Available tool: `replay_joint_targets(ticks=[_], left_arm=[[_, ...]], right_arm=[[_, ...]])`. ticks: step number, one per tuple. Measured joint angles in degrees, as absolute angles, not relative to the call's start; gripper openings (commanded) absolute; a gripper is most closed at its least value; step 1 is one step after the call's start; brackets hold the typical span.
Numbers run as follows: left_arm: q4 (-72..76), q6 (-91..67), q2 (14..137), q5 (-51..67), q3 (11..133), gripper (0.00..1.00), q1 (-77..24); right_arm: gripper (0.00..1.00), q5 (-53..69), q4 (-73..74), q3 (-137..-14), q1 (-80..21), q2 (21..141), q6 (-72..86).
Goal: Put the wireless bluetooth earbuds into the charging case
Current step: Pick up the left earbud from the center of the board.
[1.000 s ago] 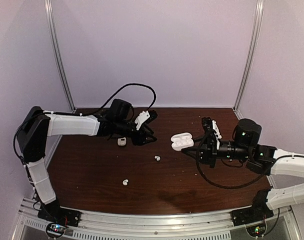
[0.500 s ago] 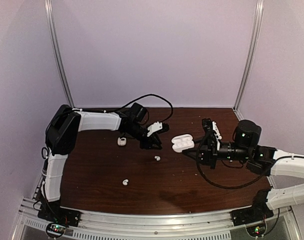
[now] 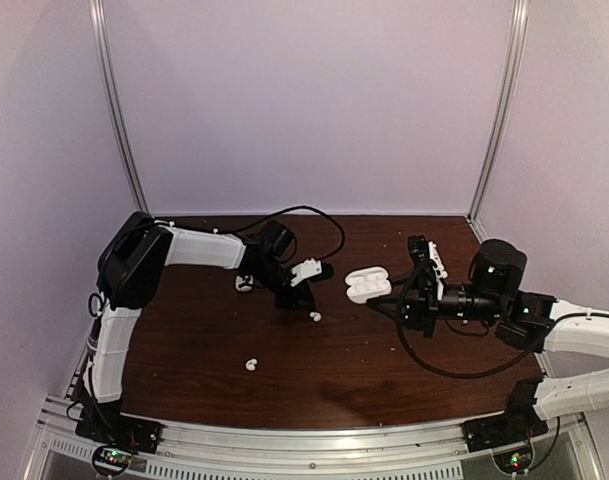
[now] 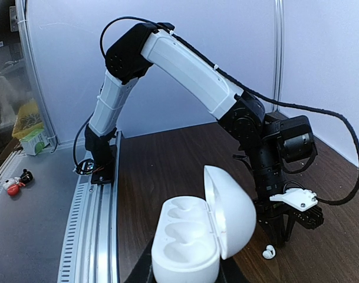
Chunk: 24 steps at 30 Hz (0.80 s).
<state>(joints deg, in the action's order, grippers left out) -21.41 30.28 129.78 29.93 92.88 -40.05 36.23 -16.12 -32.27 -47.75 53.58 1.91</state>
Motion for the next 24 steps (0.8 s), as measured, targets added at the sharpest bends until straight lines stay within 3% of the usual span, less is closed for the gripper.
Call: replay_joint_targets(ticks=[17, 24], left_arm=[[-19.0, 28.6, 124.4, 31.7, 83.1, 0.25, -42.1], [-18.8, 28.3, 123.7, 33.3, 81.5, 0.31, -41.5]], right_arm=[[0.00, 36.2, -16.1, -32.3, -47.7, 54.0, 1.9], [0.00, 36.2, -16.1, -32.3, -47.7, 54.2, 1.9]])
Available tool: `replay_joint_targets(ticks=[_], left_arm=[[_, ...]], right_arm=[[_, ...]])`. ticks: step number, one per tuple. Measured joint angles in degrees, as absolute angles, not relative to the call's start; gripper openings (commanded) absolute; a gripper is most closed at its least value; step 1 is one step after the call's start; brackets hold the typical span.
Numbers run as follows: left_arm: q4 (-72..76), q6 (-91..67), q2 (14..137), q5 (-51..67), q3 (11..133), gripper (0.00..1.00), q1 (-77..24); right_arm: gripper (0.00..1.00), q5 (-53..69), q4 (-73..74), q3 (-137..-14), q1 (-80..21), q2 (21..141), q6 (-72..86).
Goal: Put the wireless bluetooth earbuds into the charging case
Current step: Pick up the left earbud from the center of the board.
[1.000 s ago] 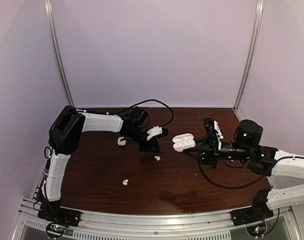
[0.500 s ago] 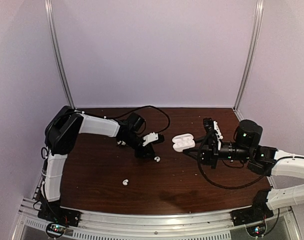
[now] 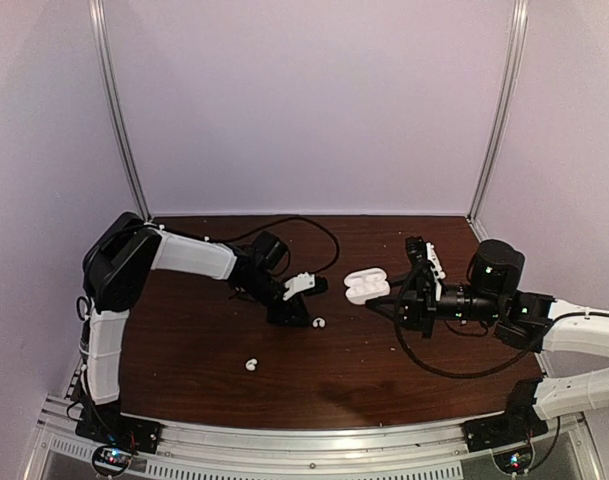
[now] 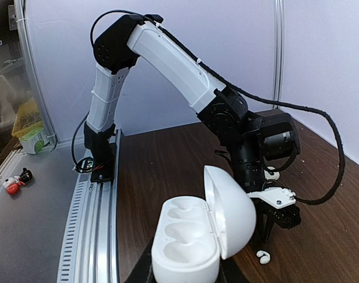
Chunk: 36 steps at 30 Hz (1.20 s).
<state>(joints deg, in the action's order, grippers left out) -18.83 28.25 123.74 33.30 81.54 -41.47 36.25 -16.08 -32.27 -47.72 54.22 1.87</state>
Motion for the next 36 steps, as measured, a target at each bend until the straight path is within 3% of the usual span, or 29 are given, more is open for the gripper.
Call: replay_joint_targets(ticks=[14, 36], left_arm=[[-16.0, 27.0, 123.9, 41.3, 84.9, 0.31, -39.0], [-14.4, 24.7, 128.5, 40.9, 86.2, 0.31, -41.0]], right_arm=[[0.00, 36.3, -16.1, -32.3, -47.7, 54.4, 1.9], [0.00, 36.4, -16.0, -32.3, -47.6, 55.1, 1.8]])
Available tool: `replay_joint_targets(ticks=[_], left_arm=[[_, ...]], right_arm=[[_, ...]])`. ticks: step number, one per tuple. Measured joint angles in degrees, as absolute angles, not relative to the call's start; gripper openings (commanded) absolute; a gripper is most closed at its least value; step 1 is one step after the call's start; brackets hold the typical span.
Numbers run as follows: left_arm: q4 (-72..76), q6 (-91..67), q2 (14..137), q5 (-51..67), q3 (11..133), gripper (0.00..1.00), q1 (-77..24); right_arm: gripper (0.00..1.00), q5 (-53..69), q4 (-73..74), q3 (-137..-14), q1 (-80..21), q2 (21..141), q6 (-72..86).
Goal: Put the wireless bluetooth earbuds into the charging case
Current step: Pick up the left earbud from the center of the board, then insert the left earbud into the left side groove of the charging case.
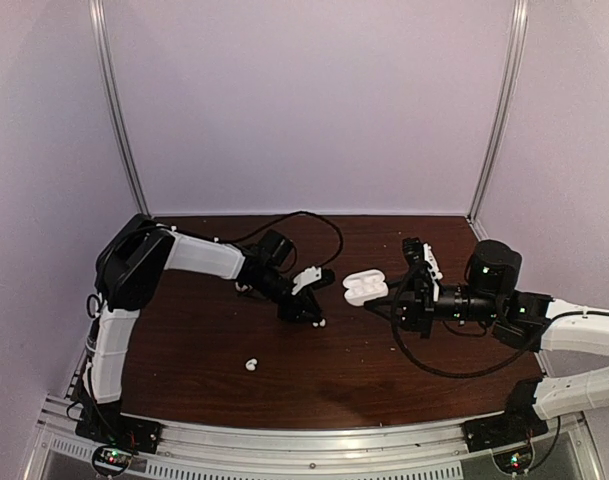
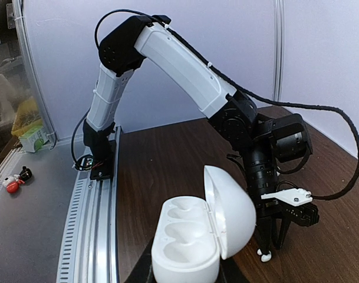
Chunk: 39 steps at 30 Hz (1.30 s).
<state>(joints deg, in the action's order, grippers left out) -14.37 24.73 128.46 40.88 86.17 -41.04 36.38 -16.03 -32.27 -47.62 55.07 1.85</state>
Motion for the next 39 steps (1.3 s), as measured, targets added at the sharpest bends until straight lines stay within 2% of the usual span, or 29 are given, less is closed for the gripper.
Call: replay_joint_targets(ticks=[9, 22, 30, 39], left_arm=[[-14.7, 24.8, 128.6, 40.6, 86.2, 0.30, -42.3], [-13.8, 24.9, 126.8, 40.9, 82.9, 0.10, -43.0], [-11.2, 24.1, 119.2, 40.0, 77.2, 0.00, -43.0], [-3.8, 22.3, 103.2, 37.1, 67.4, 0.00, -43.2]], right_arm=[[0.00, 36.4, -16.0, -32.3, -47.6, 55.1, 1.8], [0.00, 36.4, -16.0, -32.3, -47.6, 55.1, 1.8], [0.00, 36.4, -16.0, -32.3, -47.6, 55.1, 1.8], [0.00, 36.2, -16.2, -32.2, -47.6, 54.6, 1.7]])
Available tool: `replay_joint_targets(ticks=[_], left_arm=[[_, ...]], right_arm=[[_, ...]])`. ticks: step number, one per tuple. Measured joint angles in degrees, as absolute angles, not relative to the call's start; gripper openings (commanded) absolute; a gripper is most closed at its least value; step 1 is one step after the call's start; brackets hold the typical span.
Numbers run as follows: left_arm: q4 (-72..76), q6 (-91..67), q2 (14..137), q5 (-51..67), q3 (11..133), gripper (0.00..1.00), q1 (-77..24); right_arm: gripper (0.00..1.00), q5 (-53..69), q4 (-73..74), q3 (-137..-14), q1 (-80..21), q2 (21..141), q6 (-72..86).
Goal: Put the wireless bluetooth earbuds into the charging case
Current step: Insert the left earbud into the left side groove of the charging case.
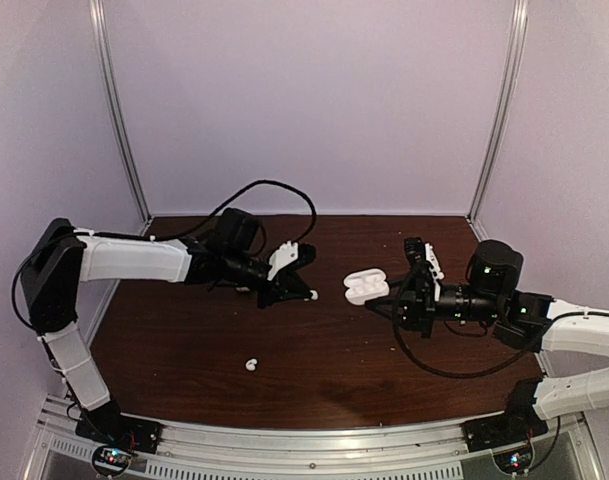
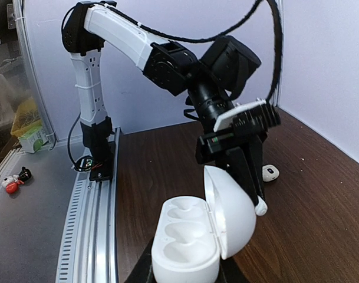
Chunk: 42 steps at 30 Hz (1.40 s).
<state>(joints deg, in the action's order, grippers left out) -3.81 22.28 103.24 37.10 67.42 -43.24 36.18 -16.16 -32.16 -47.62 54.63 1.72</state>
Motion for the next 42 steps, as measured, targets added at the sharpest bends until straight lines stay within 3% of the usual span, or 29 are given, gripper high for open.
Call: replay_joint_targets(ticks=[7, 11, 25, 42], left_arm=[[0.2, 21.3, 85.7, 33.8, 64.0, 0.00, -47.2], [-0.3, 21.9, 81.5, 32.0, 65.3, 0.00, -52.2], [-2.1, 22.2, 82.8, 28.7, 67.8, 0.00, -59.5], [-2.2, 21.5, 86.6, 27.6, 70.3, 0.02, -60.4]], right_arm=[[0.00, 36.3, -17.3, -31.6, -47.6, 54.7, 1.4], [0.00, 36.5, -18.0, -31.6, -47.6, 54.8, 0.3], [0.00, 36.5, -18.8, -31.7, -47.6, 57.3, -1.3], [0.00, 36.6, -19.1, -32.5, -47.7, 57.3, -1.4]])
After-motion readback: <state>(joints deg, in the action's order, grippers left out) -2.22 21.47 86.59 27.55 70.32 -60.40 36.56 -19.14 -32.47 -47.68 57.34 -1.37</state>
